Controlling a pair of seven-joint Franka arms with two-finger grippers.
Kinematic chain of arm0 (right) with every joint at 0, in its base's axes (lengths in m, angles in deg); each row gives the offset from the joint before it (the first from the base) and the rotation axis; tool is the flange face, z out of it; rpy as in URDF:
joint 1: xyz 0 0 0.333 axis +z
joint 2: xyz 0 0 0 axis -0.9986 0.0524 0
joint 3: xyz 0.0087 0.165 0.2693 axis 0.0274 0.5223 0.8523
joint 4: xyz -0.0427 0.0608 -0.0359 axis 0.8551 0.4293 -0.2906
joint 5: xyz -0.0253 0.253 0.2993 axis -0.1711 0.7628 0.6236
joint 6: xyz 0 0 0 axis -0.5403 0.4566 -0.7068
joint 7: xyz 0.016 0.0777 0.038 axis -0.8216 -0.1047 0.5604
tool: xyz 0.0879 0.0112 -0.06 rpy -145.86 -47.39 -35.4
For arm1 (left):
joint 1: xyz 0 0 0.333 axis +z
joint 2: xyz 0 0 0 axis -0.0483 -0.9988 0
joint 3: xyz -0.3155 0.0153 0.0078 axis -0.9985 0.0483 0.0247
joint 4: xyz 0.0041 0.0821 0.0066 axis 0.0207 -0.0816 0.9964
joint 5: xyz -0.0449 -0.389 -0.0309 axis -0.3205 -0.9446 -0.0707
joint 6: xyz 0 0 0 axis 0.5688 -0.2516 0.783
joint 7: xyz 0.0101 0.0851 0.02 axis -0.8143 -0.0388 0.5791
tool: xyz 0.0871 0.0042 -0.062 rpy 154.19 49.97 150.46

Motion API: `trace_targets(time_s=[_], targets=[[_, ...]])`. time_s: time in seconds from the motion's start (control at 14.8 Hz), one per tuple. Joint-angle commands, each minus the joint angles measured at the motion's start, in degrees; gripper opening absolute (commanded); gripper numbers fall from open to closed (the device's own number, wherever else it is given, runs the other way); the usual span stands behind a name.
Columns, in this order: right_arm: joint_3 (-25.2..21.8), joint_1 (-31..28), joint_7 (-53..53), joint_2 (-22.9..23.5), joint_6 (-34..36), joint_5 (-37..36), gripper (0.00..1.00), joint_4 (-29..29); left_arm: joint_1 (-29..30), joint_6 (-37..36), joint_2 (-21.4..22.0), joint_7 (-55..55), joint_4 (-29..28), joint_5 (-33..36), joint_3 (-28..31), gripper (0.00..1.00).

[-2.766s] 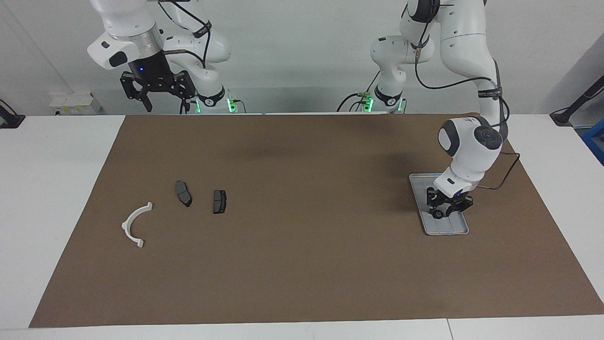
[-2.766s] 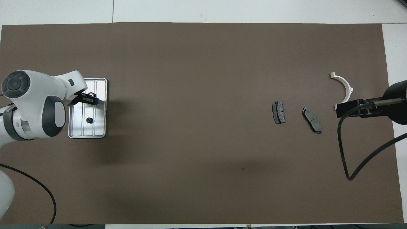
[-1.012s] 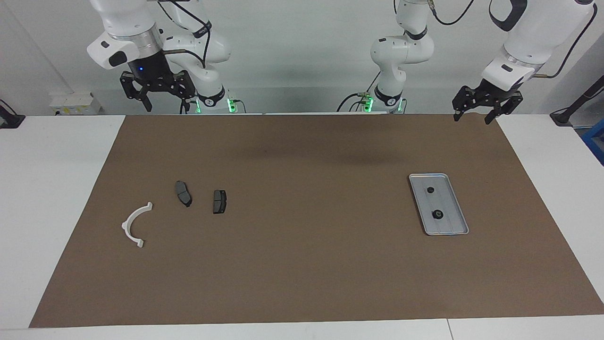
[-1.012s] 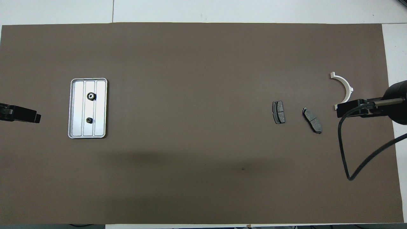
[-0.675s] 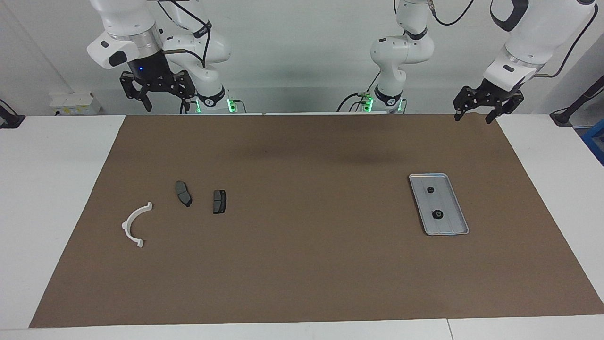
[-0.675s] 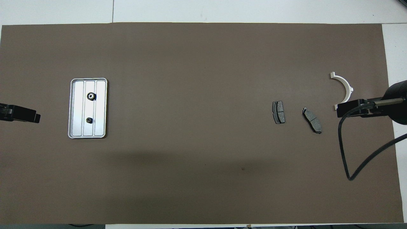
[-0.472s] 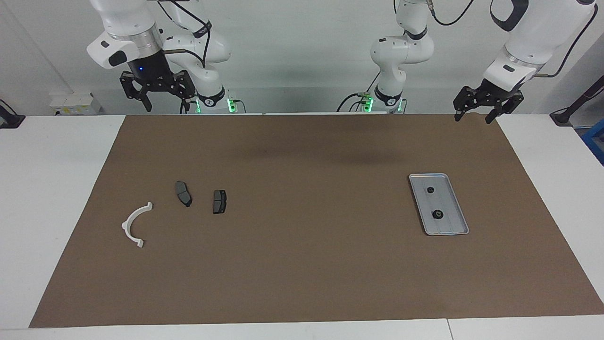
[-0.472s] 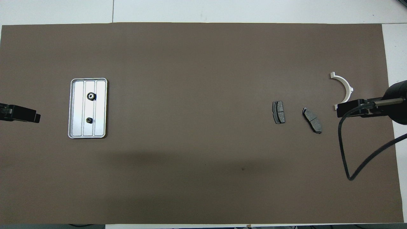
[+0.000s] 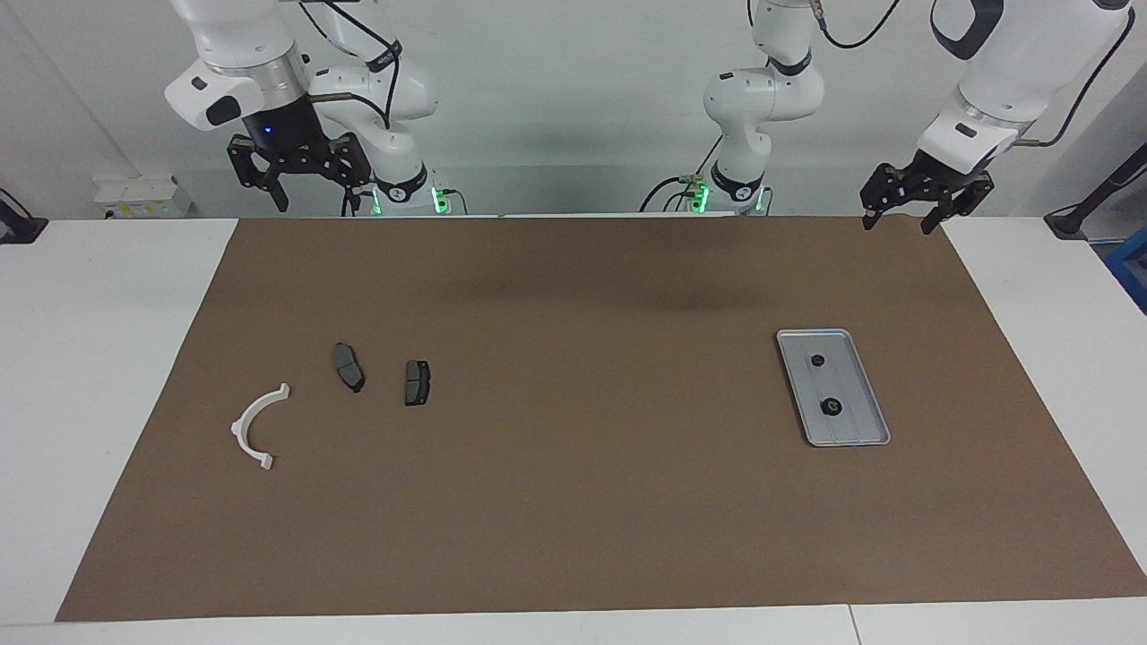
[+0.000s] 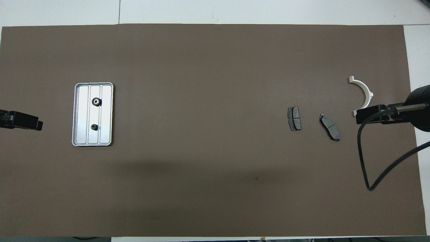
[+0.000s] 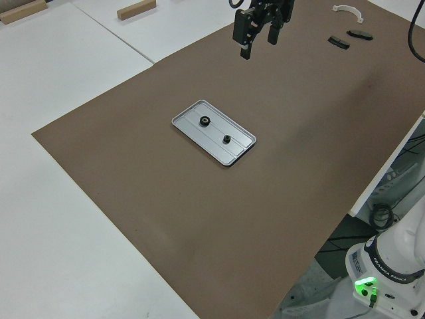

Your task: Pick bearing gear from pile to tray

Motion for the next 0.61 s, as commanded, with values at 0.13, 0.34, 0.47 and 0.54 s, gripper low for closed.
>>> trace_targets(time_s=[0.13, 0.34, 0.47, 0.54], targets=[[0.02, -0.3, -0.08, -0.55, 0.71, 1.49, 1.0, -0.03, 0.24, -0.13, 0.7, 7.99, -0.56, 0.91, -0.44, 0.99], [0.02, -0.3, -0.08, -0.55, 0.62, 1.58, 1.0, 0.06, -0.02, 0.31, 0.61, 8.17, -0.56, 1.0, -0.44, 1.0], [0.02, -0.21, -0.08, -0.55, 0.71, 1.58, 1.0, -0.03, -0.02, 0.75, 0.61, 8.34, -0.56, 1.0, -0.44, 1.0], [0.02, -0.13, -0.08, -0.55, 0.62, 1.58, 1.0, 0.06, -0.02, 0.93, 0.61, 8.34, -0.65, 1.0, -0.44, 1.0]])
